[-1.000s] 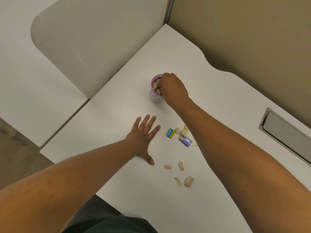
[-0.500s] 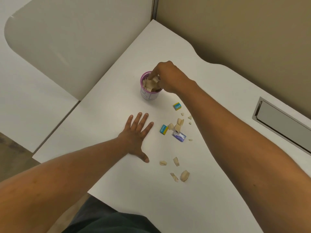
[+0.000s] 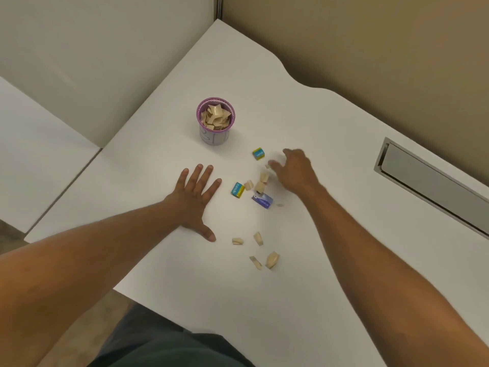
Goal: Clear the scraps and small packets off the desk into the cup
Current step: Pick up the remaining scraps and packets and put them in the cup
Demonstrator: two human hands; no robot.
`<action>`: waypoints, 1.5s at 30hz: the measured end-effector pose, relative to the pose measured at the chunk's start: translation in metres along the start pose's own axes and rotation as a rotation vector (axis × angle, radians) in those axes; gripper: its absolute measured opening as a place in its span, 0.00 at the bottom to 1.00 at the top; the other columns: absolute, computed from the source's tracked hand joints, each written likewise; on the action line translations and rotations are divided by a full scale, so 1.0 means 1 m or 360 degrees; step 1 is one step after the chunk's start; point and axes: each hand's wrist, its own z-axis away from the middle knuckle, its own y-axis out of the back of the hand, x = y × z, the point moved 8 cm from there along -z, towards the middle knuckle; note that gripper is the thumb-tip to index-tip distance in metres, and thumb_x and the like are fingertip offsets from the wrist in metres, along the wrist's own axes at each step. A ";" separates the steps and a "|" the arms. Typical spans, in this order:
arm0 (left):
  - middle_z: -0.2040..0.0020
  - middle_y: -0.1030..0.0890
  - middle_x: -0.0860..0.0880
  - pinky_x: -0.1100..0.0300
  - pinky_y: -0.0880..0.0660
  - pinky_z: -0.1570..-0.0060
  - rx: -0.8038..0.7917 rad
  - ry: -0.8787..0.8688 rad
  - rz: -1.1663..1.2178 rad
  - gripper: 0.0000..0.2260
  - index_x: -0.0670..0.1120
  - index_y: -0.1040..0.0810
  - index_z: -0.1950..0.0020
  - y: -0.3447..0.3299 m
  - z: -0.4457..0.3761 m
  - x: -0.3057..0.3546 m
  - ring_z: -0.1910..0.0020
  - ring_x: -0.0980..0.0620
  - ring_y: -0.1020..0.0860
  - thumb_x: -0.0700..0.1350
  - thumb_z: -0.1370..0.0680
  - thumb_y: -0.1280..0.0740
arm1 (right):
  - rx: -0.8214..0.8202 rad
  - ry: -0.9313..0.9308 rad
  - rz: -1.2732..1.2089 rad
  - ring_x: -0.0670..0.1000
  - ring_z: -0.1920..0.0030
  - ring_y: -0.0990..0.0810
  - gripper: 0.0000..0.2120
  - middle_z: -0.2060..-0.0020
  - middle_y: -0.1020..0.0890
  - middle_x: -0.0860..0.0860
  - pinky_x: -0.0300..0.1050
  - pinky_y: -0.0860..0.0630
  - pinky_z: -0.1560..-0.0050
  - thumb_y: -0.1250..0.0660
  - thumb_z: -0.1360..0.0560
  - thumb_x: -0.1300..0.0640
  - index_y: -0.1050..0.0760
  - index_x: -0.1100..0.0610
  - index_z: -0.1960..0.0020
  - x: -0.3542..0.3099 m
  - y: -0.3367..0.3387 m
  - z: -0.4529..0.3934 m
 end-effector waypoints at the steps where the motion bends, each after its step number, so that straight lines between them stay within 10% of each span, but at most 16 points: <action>1: 0.24 0.82 0.40 0.33 0.74 0.25 -0.0010 0.0002 -0.0004 0.70 0.52 0.87 0.31 0.000 0.000 0.000 0.26 0.37 0.82 0.91 0.49 0.48 | -0.0037 -0.0016 -0.0018 0.63 0.28 0.33 0.31 0.29 0.32 0.61 0.54 0.32 0.29 0.37 0.20 0.39 0.32 0.61 0.28 0.004 -0.018 0.005; 8: 0.22 0.80 0.40 0.33 0.70 0.23 -0.0032 0.0051 -0.0044 0.71 0.52 0.85 0.30 0.003 0.002 0.002 0.23 0.37 0.79 0.91 0.51 0.49 | 0.0075 0.0261 -0.0078 0.56 0.18 0.53 0.38 0.19 0.48 0.57 0.52 0.43 0.21 0.39 0.20 0.38 0.46 0.58 0.19 -0.024 -0.078 0.033; 15: 0.27 0.85 0.43 0.34 0.71 0.23 -0.0047 0.0062 -0.0062 0.71 0.53 0.88 0.33 0.004 0.003 0.002 0.31 0.41 0.86 0.92 0.53 0.51 | 0.0152 0.0477 0.0214 0.58 0.20 0.46 0.25 0.22 0.41 0.57 0.52 0.25 0.32 0.37 0.18 0.59 0.38 0.53 0.23 -0.035 -0.079 0.041; 25: 0.31 0.88 0.44 0.35 0.69 0.22 -0.0074 0.0060 -0.0104 0.70 0.52 0.88 0.32 0.009 0.010 0.005 0.31 0.41 0.86 0.92 0.56 0.59 | 0.0223 0.0652 0.0354 0.56 0.38 0.27 0.12 0.40 0.24 0.53 0.45 0.27 0.56 0.37 0.23 0.63 0.22 0.57 0.41 -0.034 -0.065 0.034; 34: 0.33 0.90 0.45 0.35 0.69 0.22 -0.0135 0.0065 -0.0132 0.70 0.53 0.89 0.33 0.012 0.013 0.008 0.30 0.41 0.85 0.92 0.51 0.51 | 0.0164 0.0870 0.0332 0.55 0.46 0.24 0.06 0.48 0.19 0.50 0.48 0.23 0.54 0.37 0.23 0.62 0.21 0.57 0.55 0.022 -0.034 0.028; 45: 0.31 0.88 0.45 0.36 0.69 0.22 -0.0198 0.0119 -0.0121 0.71 0.53 0.87 0.30 0.017 0.018 0.011 0.24 0.38 0.80 0.91 0.50 0.49 | 0.0261 0.0858 0.0167 0.58 0.44 0.24 0.20 0.33 0.27 0.52 0.53 0.23 0.49 0.40 0.22 0.66 0.31 0.56 0.31 0.033 -0.034 0.052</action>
